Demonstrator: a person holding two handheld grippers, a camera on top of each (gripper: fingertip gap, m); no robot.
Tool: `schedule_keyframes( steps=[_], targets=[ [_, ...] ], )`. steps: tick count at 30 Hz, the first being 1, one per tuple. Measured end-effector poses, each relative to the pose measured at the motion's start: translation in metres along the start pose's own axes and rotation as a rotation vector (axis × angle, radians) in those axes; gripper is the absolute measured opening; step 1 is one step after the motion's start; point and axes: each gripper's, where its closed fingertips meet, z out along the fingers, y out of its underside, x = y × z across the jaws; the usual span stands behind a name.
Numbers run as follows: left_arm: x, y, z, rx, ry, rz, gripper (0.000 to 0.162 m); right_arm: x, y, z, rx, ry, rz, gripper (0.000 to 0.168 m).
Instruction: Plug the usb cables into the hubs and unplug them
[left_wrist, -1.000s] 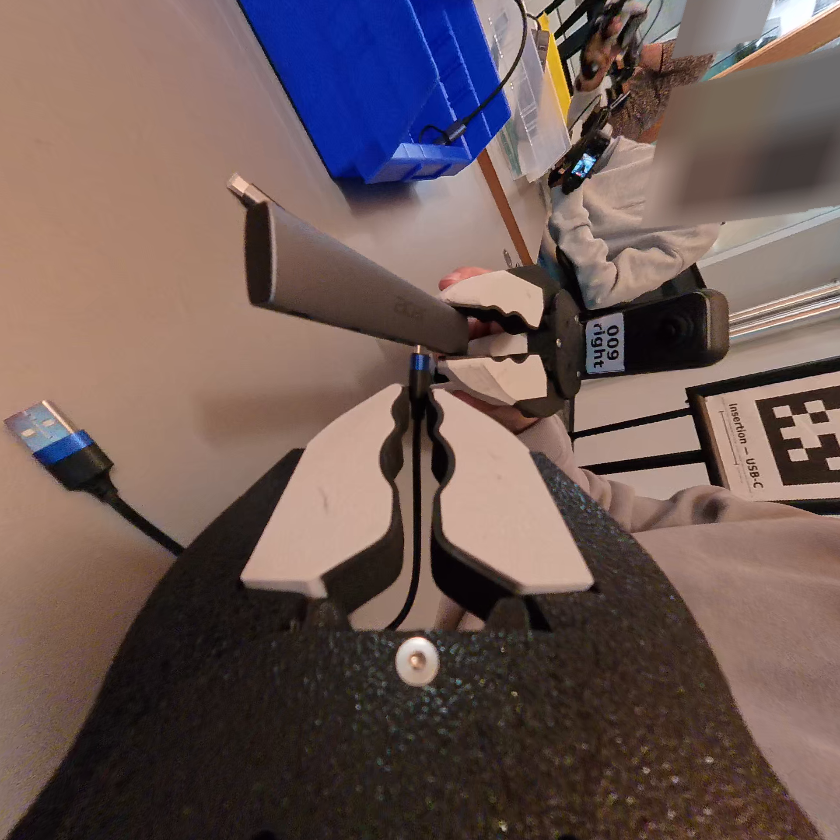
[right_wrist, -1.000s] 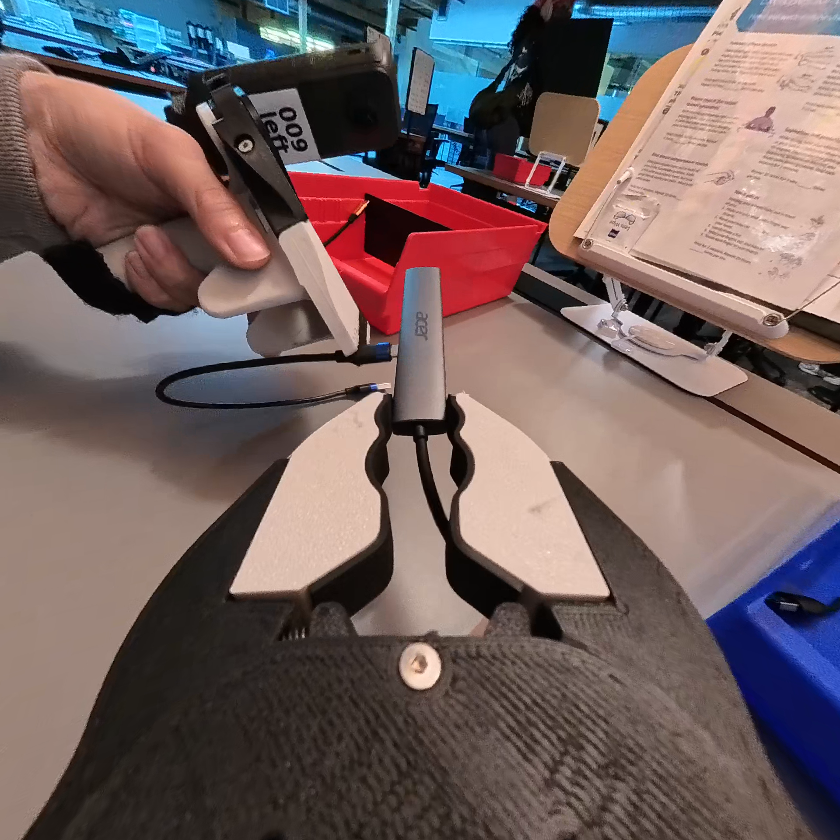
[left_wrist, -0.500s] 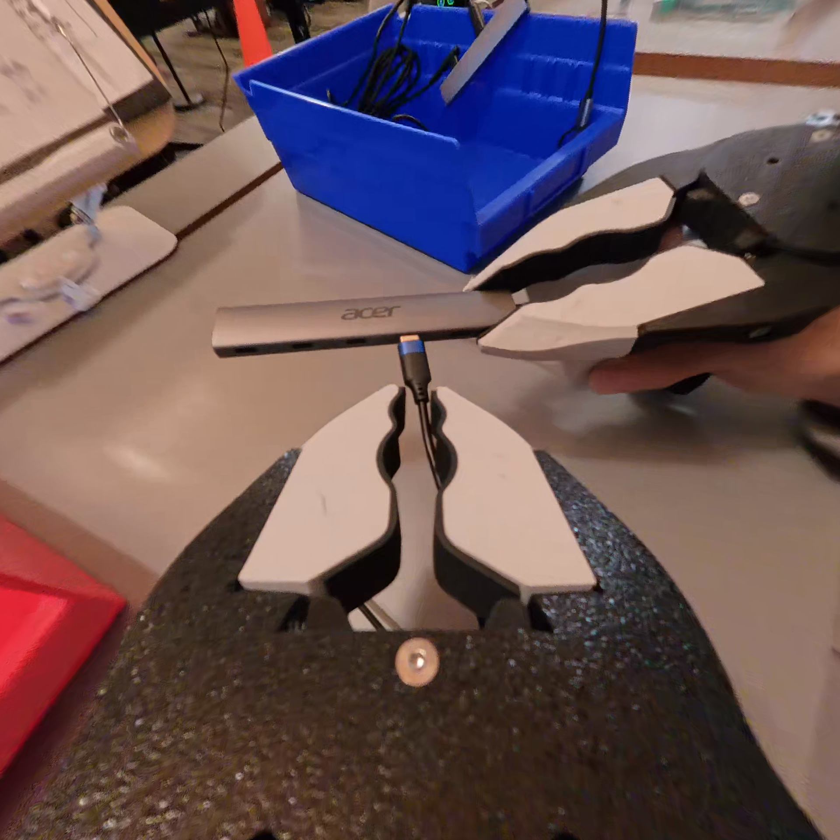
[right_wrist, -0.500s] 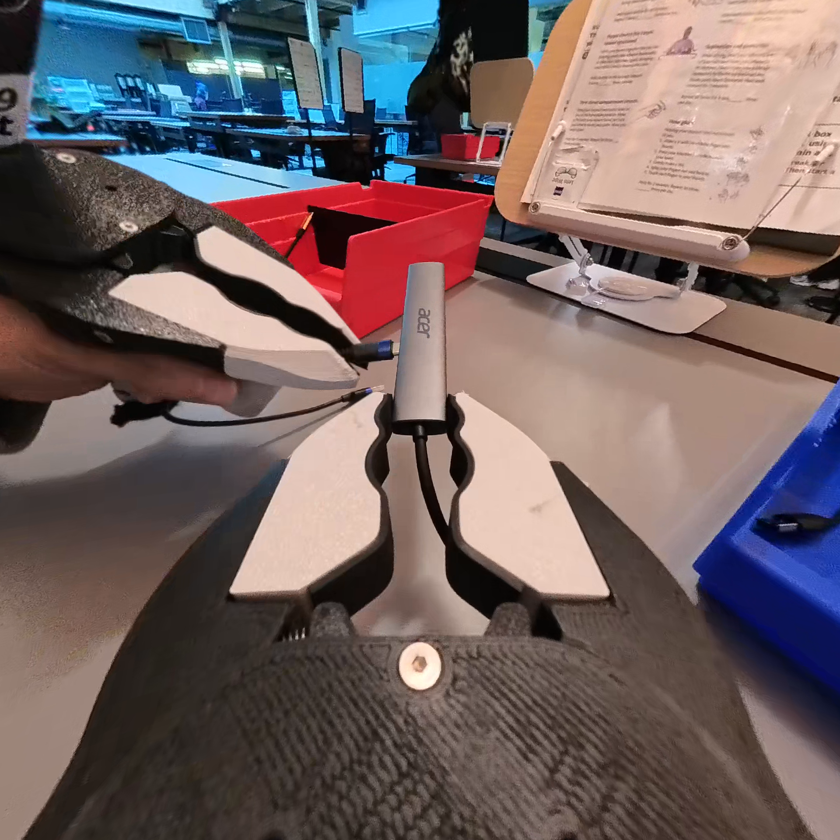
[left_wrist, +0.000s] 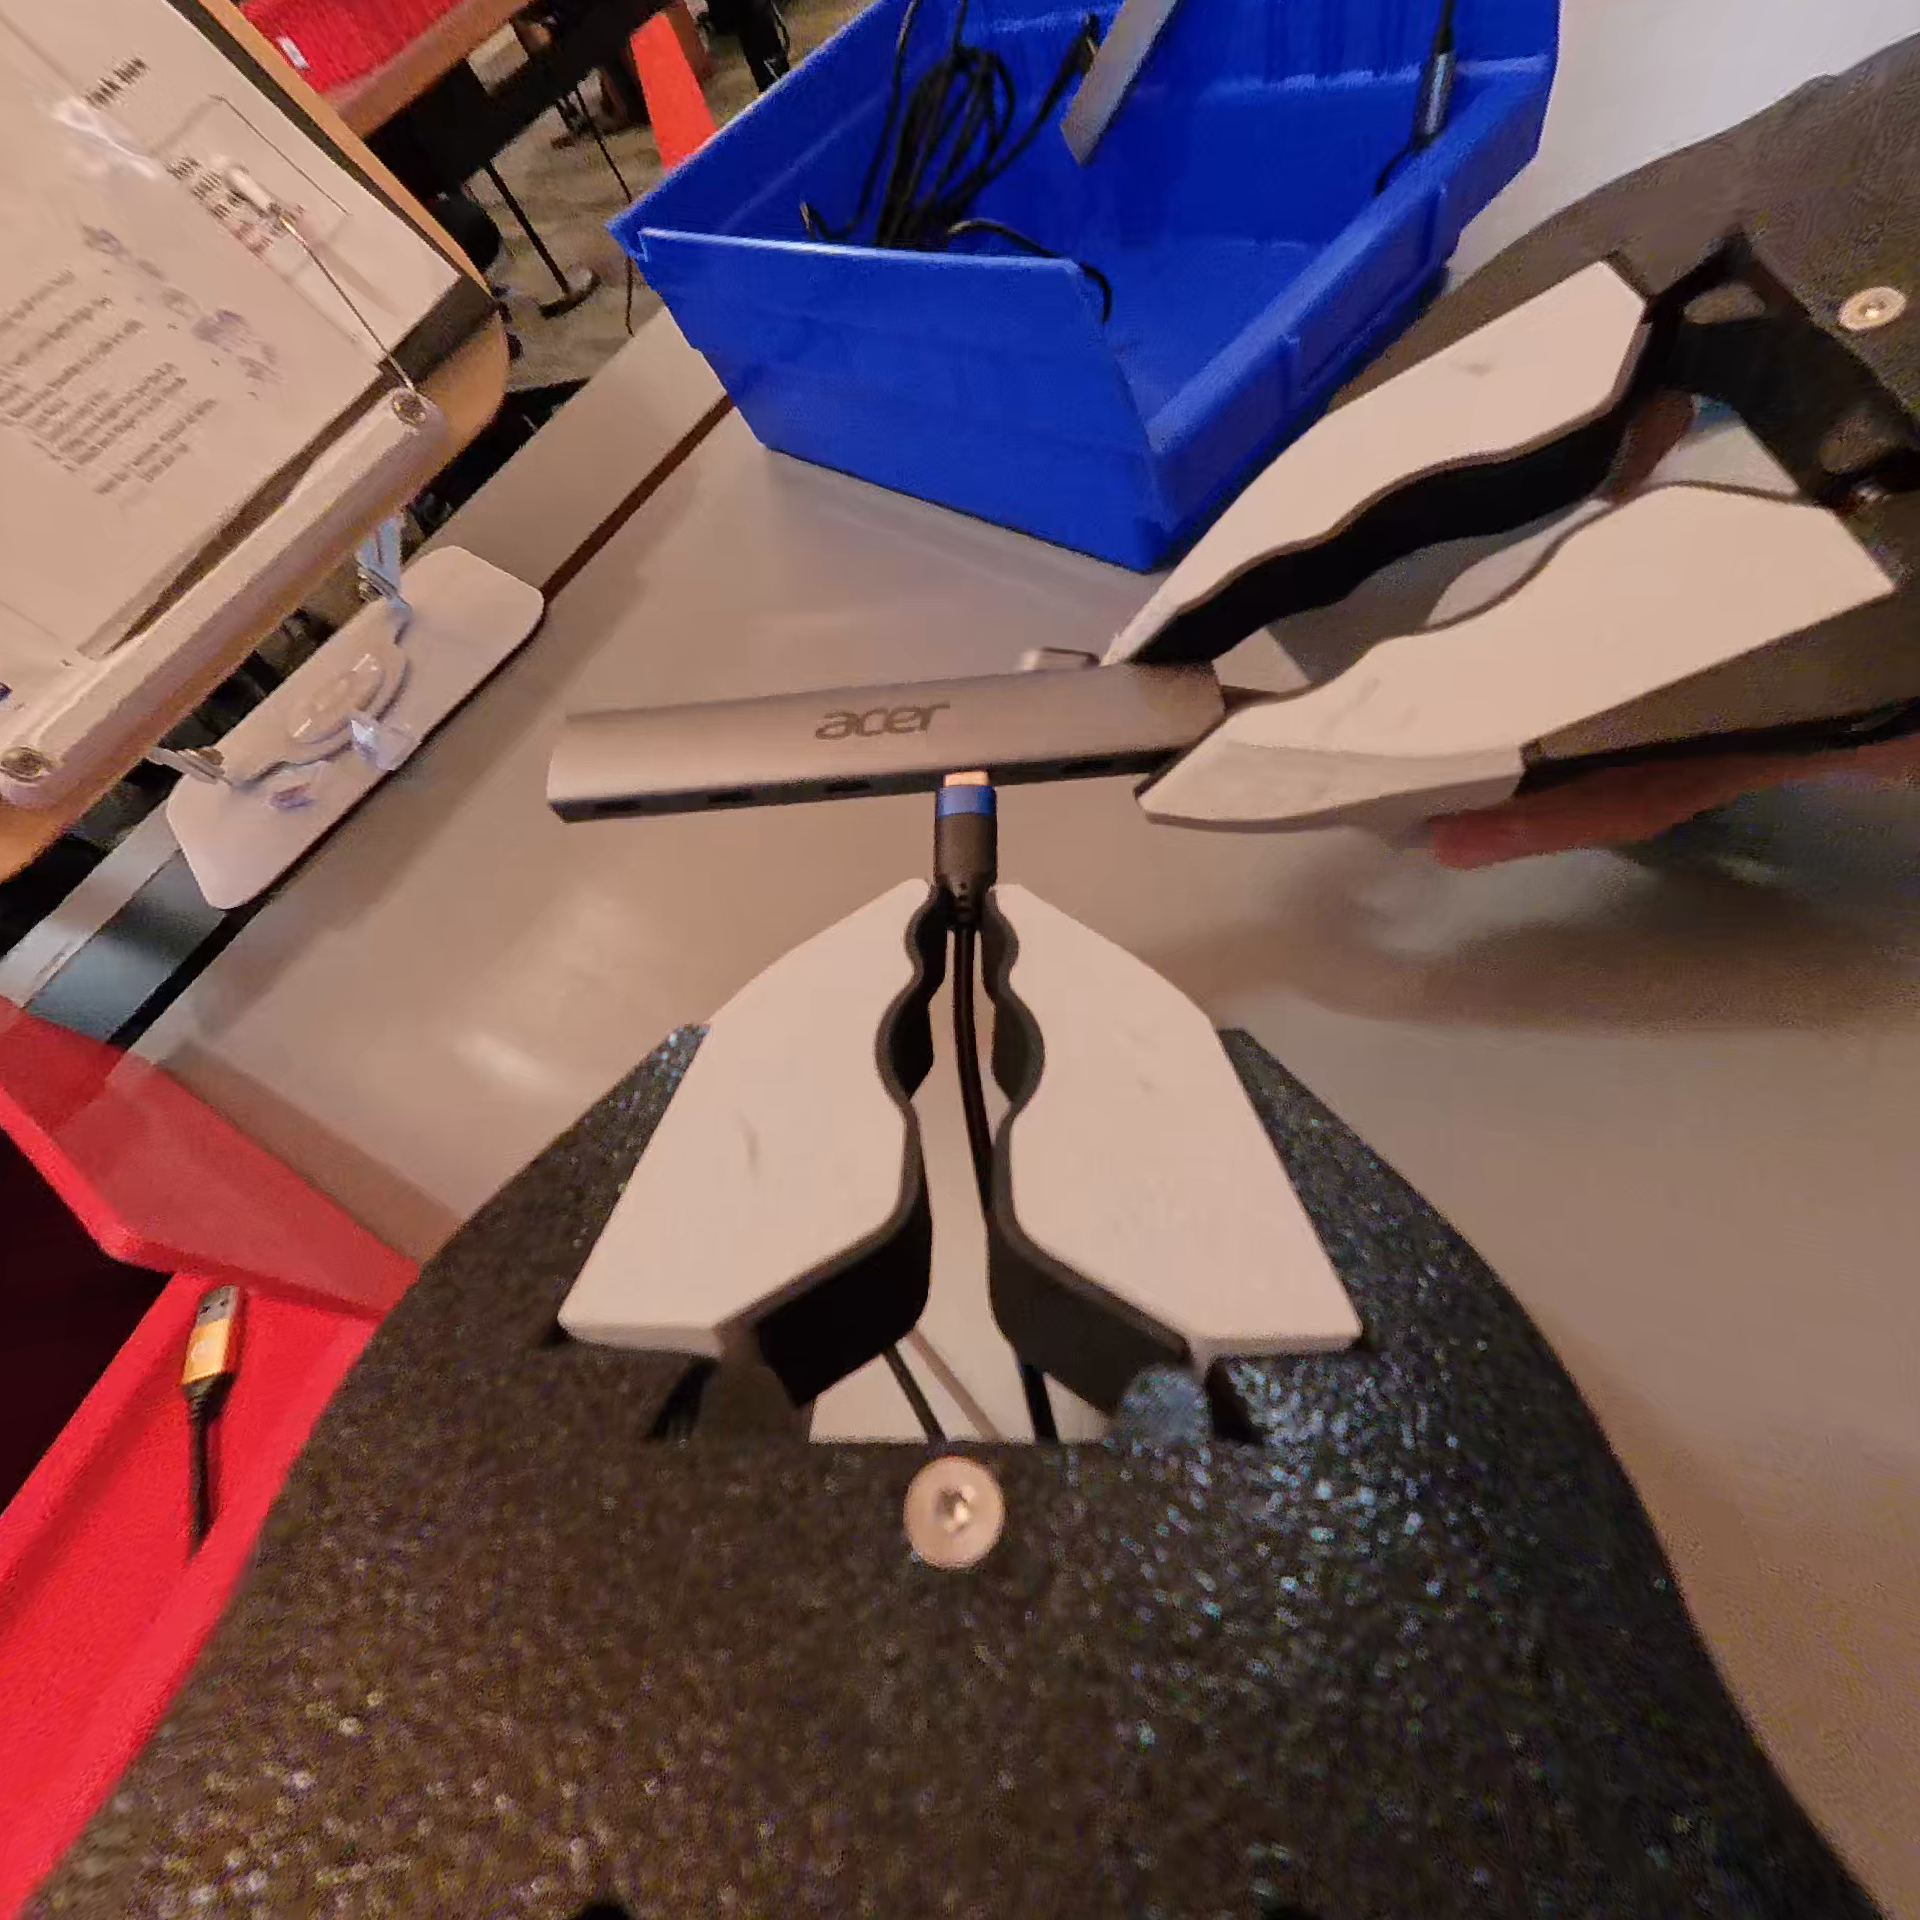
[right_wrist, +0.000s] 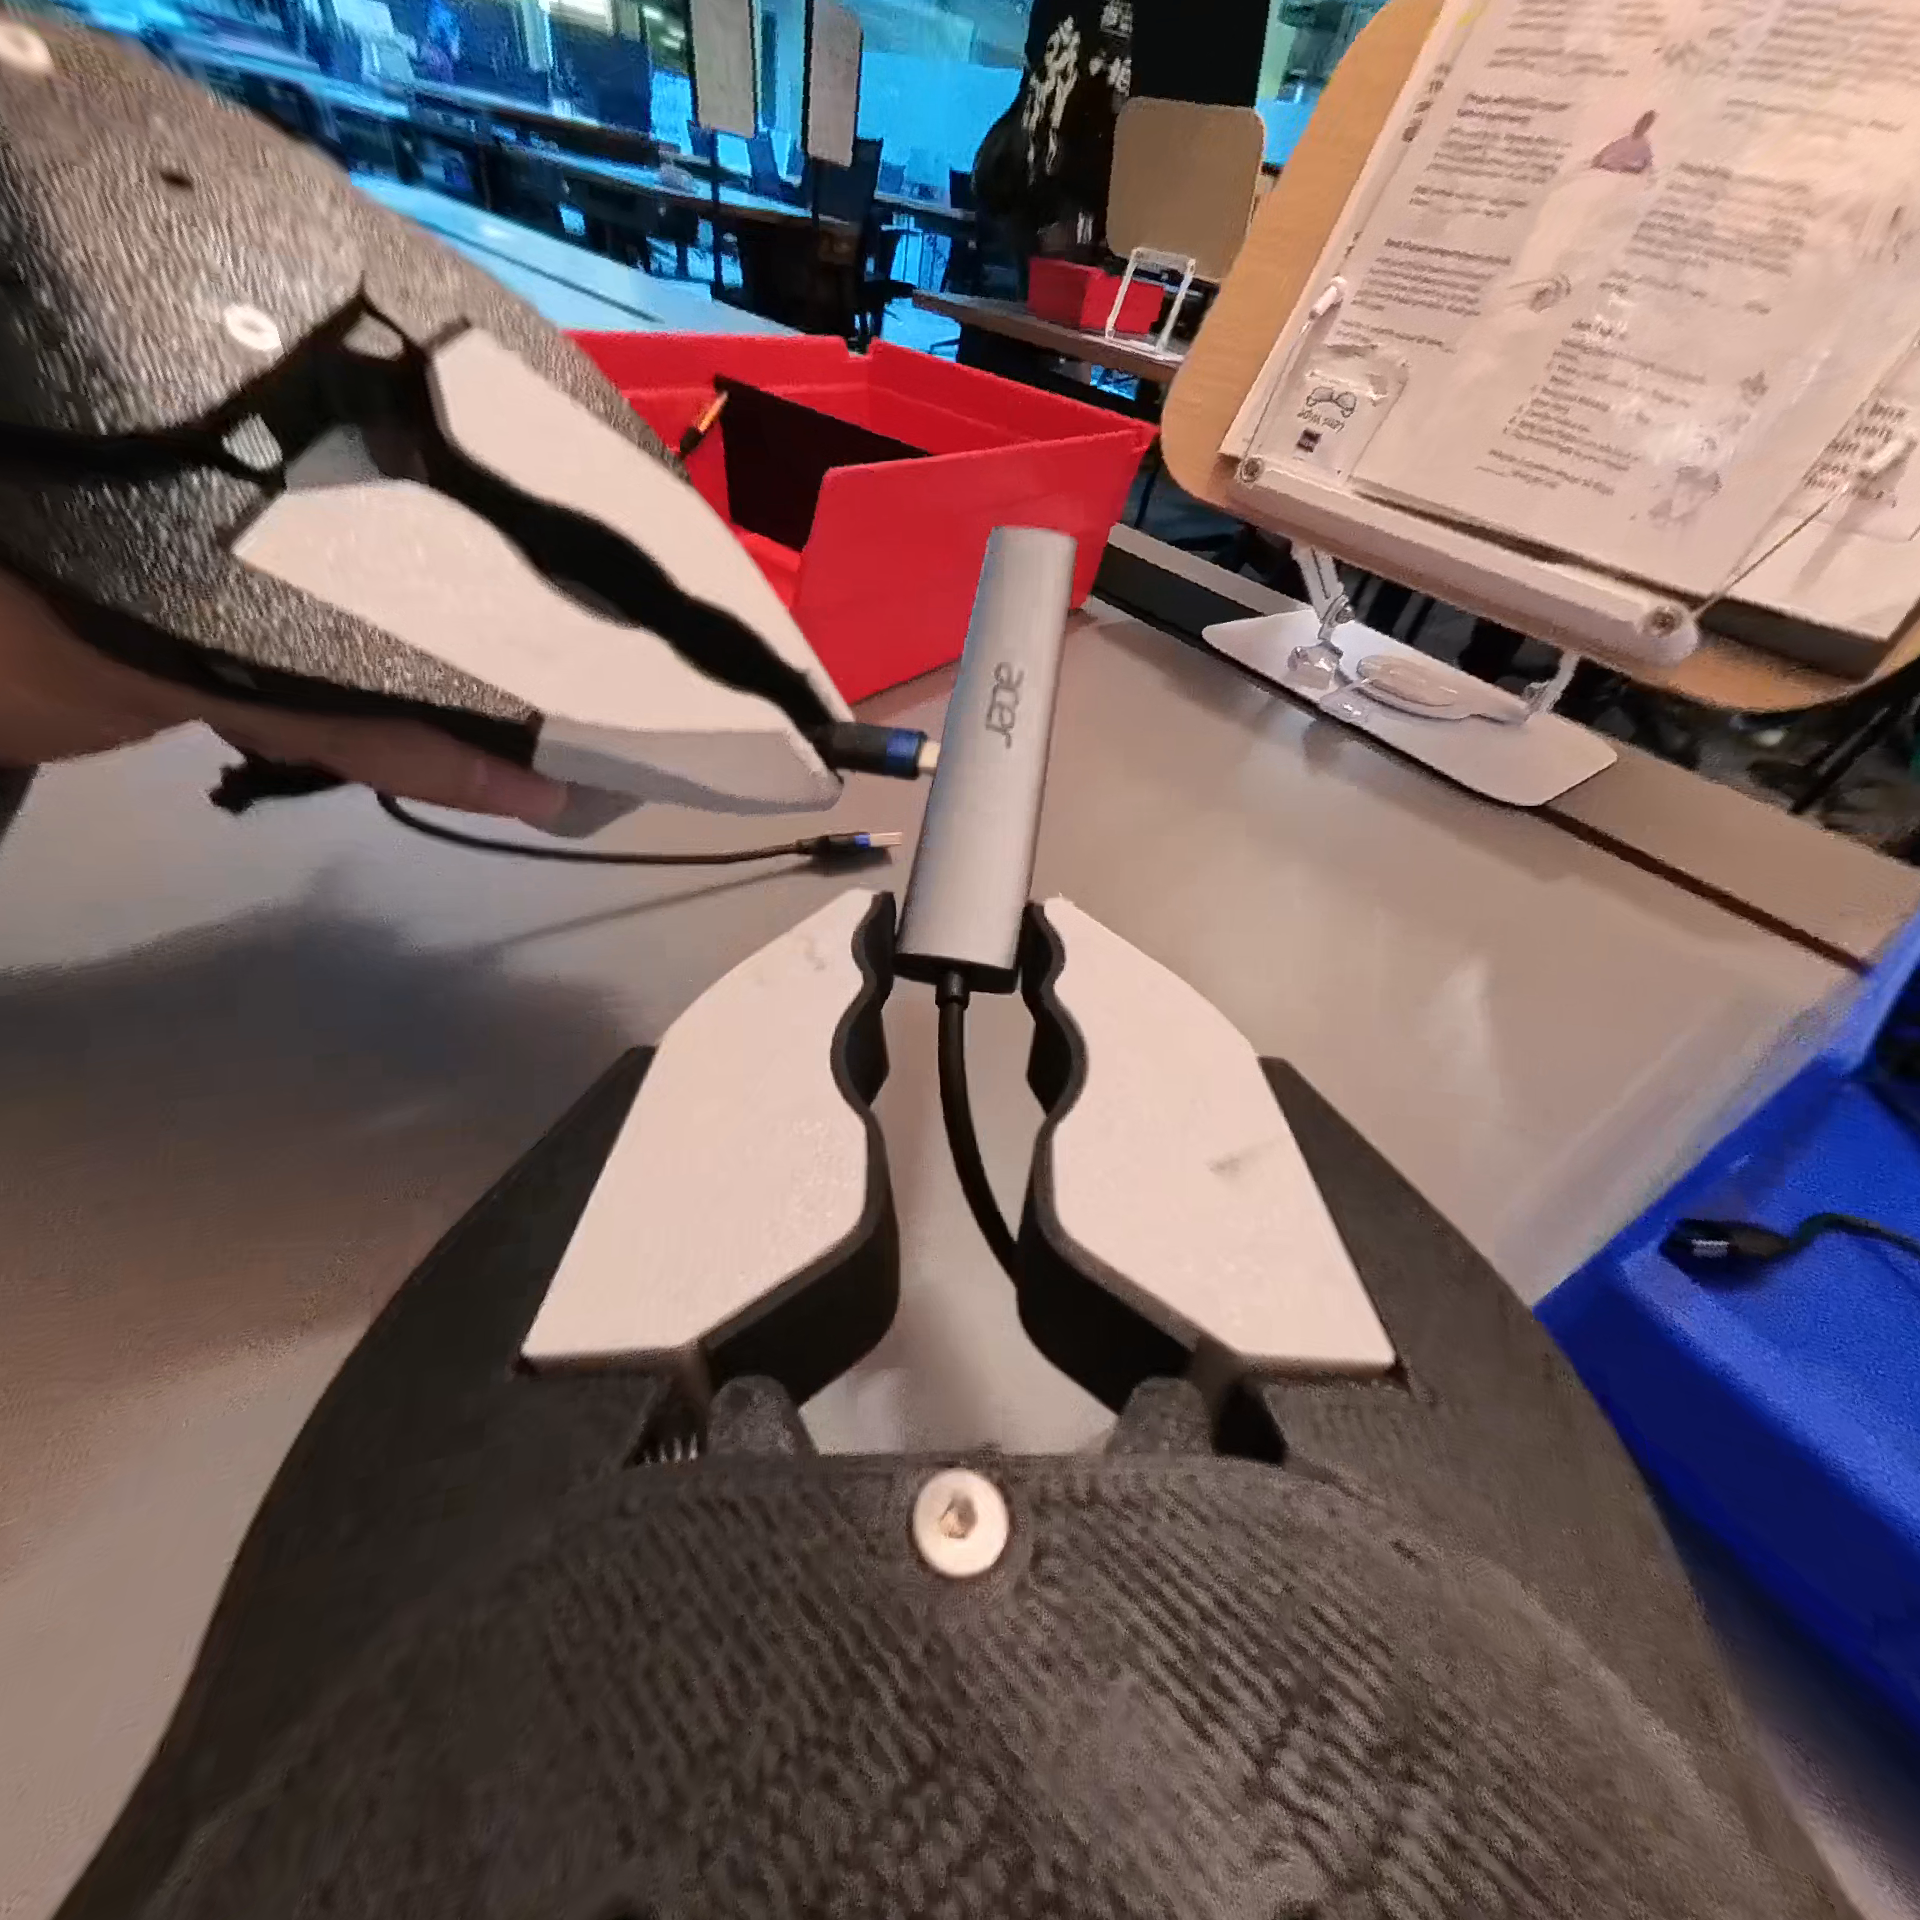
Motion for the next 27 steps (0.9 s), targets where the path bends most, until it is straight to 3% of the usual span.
schedule_keyframes(
  steps=[6,12,17,20,22,24,27],
  targets=[
    [-0.001,0.000,0.000,-0.037,-0.009,0.097,0.005,-0.002,-0.003,-0.002,0.026,0.012,-0.040,0.025],
    [-0.004,-0.013,-0.001,0.015,-0.019,0.079,0.005,-0.004,-0.001,-0.001,0.005,0.003,-0.054,0.026],
    [-0.001,-0.014,0.005,0.014,0.004,0.080,0.006,0.008,-0.007,-0.006,0.064,0.027,0.050,0.024],
    [0.002,-0.023,-0.002,0.094,0.061,0.000,0.010,0.018,-0.009,-0.014,0.096,0.053,0.129,0.024],
    [-0.018,-0.029,-0.015,0.142,0.050,-0.077,0.024,0.028,-0.007,-0.020,0.101,0.074,0.200,0.024],
    [-0.060,-0.024,-0.031,0.117,-0.016,-0.135,0.027,0.034,-0.006,-0.025,0.114,0.077,0.244,0.024],
    [-0.144,0.017,-0.048,-0.099,-0.164,-0.145,0.029,0.033,-0.007,-0.026,0.125,0.070,0.245,0.024]
  ],
)
